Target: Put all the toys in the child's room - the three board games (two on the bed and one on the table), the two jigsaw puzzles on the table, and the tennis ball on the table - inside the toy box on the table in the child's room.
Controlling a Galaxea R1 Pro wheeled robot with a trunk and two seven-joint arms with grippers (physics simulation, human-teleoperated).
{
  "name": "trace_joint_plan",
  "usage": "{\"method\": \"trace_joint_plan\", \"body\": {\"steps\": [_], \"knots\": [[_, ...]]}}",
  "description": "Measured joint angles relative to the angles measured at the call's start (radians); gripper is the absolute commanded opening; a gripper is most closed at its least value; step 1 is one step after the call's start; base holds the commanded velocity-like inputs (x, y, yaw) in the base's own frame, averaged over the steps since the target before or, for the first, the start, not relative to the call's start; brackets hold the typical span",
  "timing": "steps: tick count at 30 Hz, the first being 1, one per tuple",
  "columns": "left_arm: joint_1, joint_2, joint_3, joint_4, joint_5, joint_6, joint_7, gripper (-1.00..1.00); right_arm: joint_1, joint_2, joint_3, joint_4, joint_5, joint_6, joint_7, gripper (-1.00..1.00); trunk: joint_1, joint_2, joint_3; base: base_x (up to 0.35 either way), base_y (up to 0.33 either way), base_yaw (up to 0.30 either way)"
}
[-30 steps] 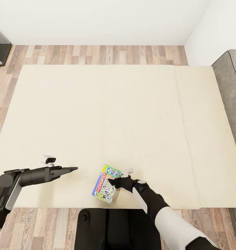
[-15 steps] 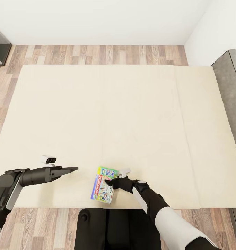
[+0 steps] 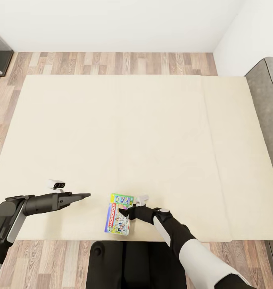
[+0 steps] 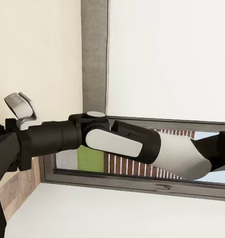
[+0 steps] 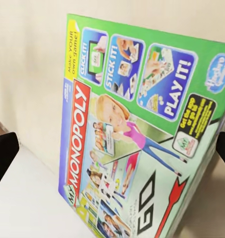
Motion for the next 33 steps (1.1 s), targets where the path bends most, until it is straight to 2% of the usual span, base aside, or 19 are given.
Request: {"method": "trace_joint_plan", "body": {"steps": [11,18,22,33], "knots": [[0.0,0.001,0.001,0.0,0.0,0.0,0.0,1.0,0.0,0.0,-0.007,0.004,-0.001,0.01,-0.007,1.0,0.0,0.0,0.0,0.0,0.0,0.0],[0.0,0.002,0.003,0.0,0.0,0.0,0.0,1.0,0.001,0.0,-0.063,0.005,-0.004,0.032,-0.009,1.0,0.0,0.0,0.0,0.0,0.0,0.0],[0.0,0.002,0.002,0.0,0.0,0.0,0.0,1.0,0.002,0.0,-0.077,0.006,-0.005,0.035,-0.009,1.0,0.0,0.0,0.0,0.0,0.0,0.0],[0.0,0.001,0.003,0.0,0.0,0.0,0.0,1.0,0.004,0.0,-0.083,0.007,-0.004,0.03,-0.01,1.0,0.0,0.0,0.0,0.0,0.0,0.0]]}}
